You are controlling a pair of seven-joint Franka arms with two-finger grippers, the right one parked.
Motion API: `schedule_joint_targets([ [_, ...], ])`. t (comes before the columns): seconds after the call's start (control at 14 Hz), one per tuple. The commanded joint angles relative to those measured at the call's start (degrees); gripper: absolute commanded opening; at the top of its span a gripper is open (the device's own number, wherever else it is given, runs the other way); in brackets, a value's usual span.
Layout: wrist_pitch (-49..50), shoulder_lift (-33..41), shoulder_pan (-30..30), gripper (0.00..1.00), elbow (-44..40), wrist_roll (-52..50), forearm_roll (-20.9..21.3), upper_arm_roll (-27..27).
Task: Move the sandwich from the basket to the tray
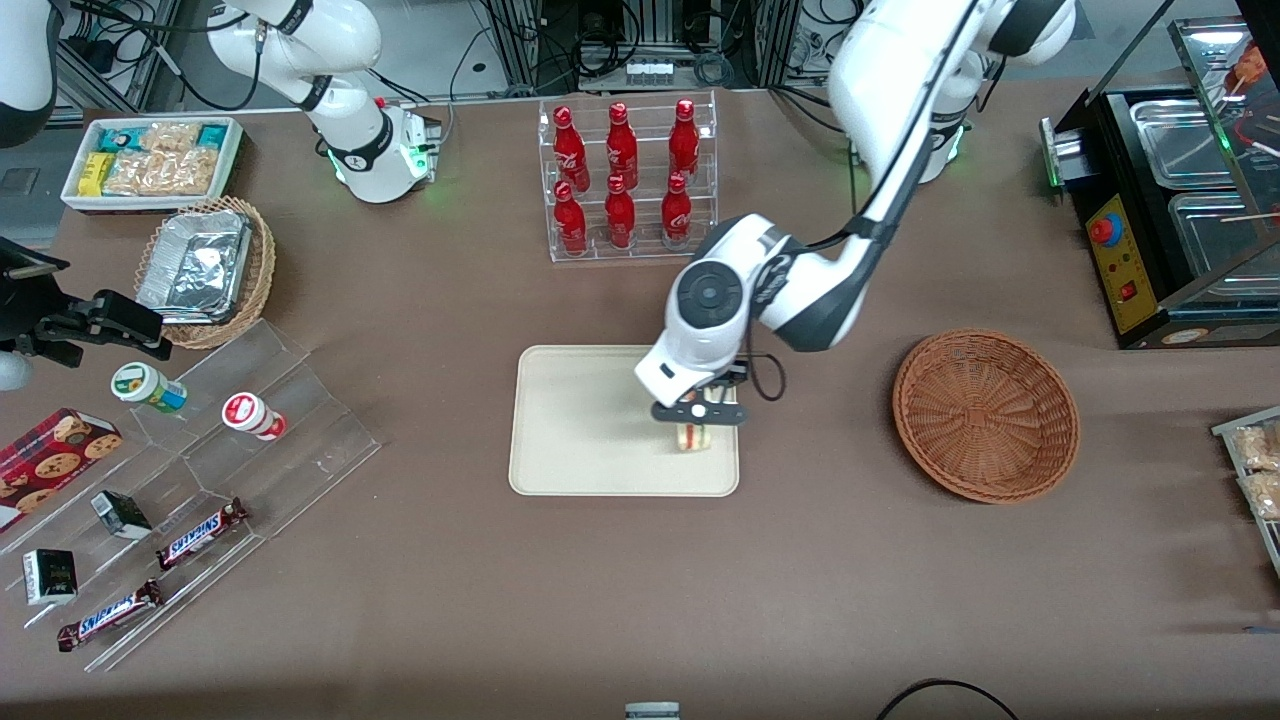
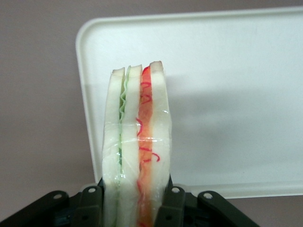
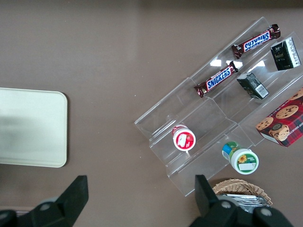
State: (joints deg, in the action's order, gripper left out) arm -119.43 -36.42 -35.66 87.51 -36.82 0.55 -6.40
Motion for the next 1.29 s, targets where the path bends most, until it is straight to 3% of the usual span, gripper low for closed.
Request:
schedule_joint_targets([
  [0.0, 1.0, -2.5, -0.5, 0.42, -2.5, 0.1, -0.4, 0.9],
  [0.71, -3.8, -6.5, 0.0, 0.46, -2.3, 0.3, -0.3, 1.1],
  [0.86, -4.1, -6.5, 0.0, 0.60, -2.3, 0.3, -0.3, 1.1],
  [1.0, -4.1, -6.0, 0.1, 0.86, -2.5, -0.5, -0.3, 1.1],
  [1.21, -3.4, -3.8, 0.4, 0.98, -2.7, -1.1, -1.7, 1.2],
])
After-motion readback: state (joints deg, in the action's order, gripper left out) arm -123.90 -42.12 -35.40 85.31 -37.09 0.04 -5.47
